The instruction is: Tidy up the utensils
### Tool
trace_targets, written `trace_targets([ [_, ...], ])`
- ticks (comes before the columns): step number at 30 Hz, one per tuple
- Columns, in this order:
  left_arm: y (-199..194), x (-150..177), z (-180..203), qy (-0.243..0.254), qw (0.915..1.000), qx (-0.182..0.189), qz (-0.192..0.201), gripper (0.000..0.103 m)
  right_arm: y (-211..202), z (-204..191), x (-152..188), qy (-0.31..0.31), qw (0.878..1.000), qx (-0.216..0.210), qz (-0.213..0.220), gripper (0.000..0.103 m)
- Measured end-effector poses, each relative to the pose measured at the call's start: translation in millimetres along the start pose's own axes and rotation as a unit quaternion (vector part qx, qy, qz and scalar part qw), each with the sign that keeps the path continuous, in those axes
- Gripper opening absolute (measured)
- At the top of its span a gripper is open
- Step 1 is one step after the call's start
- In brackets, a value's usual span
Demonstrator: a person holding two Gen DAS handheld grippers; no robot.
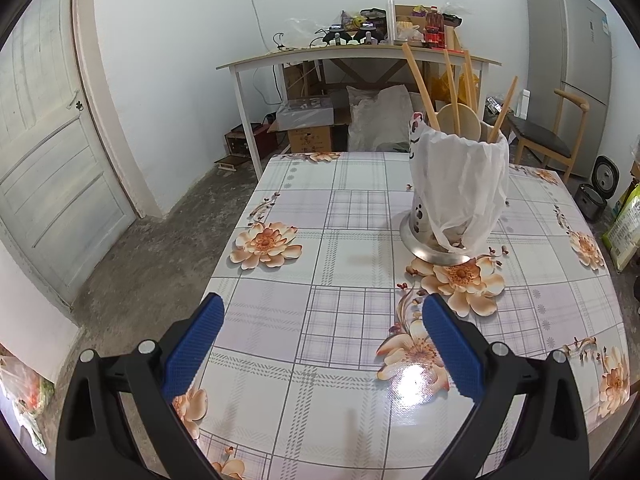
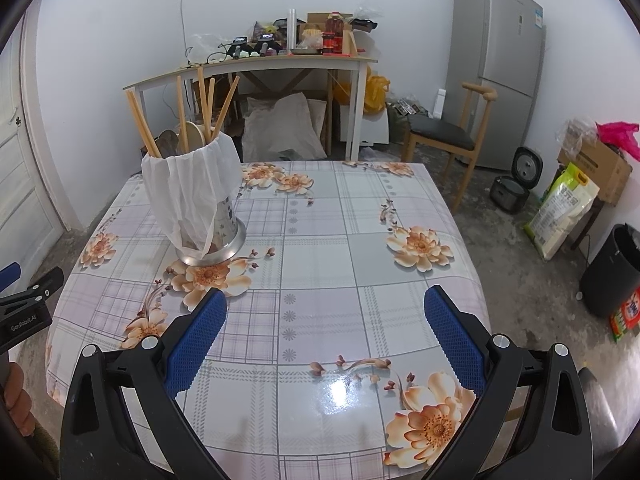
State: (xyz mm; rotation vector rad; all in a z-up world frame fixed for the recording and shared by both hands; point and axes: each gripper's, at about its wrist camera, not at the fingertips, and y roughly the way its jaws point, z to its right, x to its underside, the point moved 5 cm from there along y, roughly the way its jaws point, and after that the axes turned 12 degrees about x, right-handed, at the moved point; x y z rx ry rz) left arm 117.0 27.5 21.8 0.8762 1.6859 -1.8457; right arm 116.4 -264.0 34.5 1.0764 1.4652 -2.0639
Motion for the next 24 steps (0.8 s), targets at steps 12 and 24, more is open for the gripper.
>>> trace_targets([
  [12, 0.1, 0.0, 0.5, 0.0, 1.0, 0.0, -0.001, 0.097, -1.1, -6.0, -3.0, -0.004, 1.0, -0.002, 0.0, 0.095],
  [24, 0.2, 0.3, 0.3, 0.0, 1.0, 0.0, -0.001, 0.097, -1.3, -5.5, -2.3, -0.003, 1.0, -0.002, 0.0, 0.095],
])
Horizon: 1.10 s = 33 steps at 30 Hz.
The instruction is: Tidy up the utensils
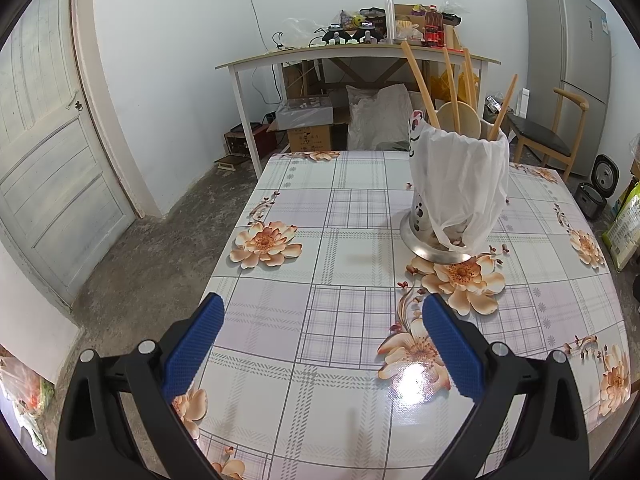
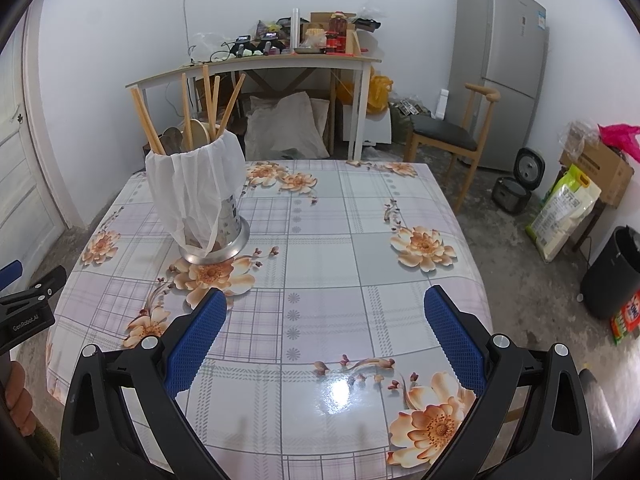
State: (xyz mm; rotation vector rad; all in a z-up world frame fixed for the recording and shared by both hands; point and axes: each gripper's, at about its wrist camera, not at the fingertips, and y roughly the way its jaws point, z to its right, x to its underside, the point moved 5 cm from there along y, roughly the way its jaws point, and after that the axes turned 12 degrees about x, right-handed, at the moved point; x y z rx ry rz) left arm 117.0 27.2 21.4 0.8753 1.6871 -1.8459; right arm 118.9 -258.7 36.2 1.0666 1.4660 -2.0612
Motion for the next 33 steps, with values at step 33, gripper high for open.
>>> trace_targets([
  [33, 1.1, 0.7, -0.2, 0.0, 1.0, 0.0, -0.002, 0.097, -0.7, -3.8, 1.3, -0.001, 1.0, -0.002, -0.001, 0.095],
])
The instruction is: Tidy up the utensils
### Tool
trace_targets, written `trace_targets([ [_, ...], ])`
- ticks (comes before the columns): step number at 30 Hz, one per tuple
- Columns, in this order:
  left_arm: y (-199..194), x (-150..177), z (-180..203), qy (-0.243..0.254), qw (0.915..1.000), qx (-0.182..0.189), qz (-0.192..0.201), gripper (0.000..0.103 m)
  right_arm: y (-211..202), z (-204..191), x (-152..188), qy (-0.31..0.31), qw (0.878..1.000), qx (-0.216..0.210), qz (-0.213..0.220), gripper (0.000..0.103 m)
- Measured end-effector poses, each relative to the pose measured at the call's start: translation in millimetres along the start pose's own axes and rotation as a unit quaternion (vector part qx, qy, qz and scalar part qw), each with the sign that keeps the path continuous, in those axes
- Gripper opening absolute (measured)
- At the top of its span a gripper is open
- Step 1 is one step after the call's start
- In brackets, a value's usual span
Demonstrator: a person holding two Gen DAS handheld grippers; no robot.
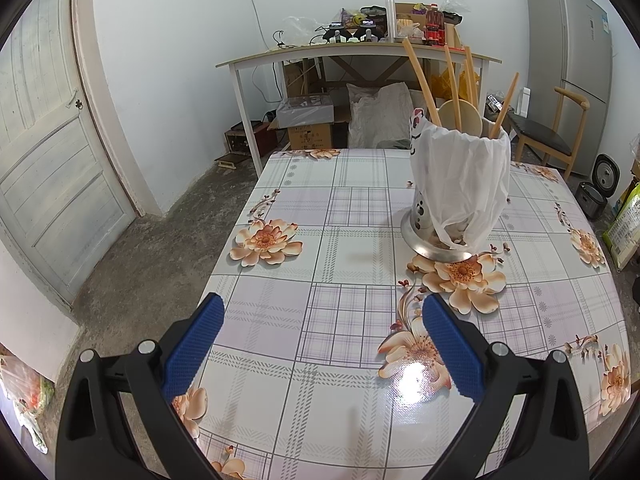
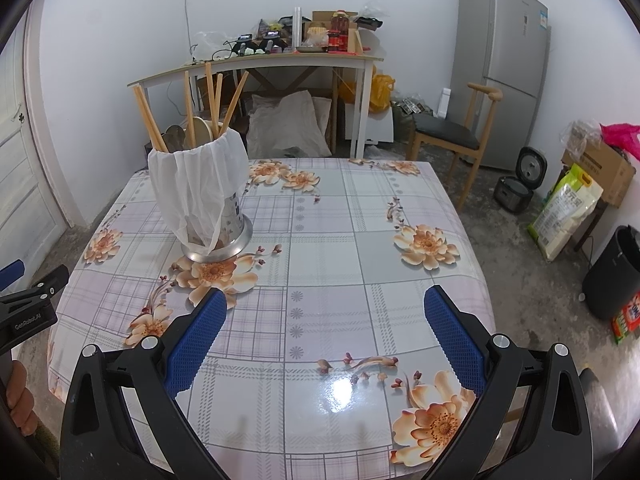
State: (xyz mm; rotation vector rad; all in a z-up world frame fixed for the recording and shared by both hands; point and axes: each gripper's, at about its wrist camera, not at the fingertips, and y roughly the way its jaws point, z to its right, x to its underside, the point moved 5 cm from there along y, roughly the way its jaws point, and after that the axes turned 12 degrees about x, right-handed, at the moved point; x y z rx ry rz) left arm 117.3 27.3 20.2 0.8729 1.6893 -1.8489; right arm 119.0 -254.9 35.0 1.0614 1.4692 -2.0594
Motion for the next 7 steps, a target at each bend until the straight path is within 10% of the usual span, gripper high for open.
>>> trace_targets([
  [7, 0.3, 1.8, -0.7, 0.0, 1.0, 0.001, 0.0, 0.097, 0.0, 0.3, -0.4, 0.001, 1.0, 0.0, -0.001, 0.095],
])
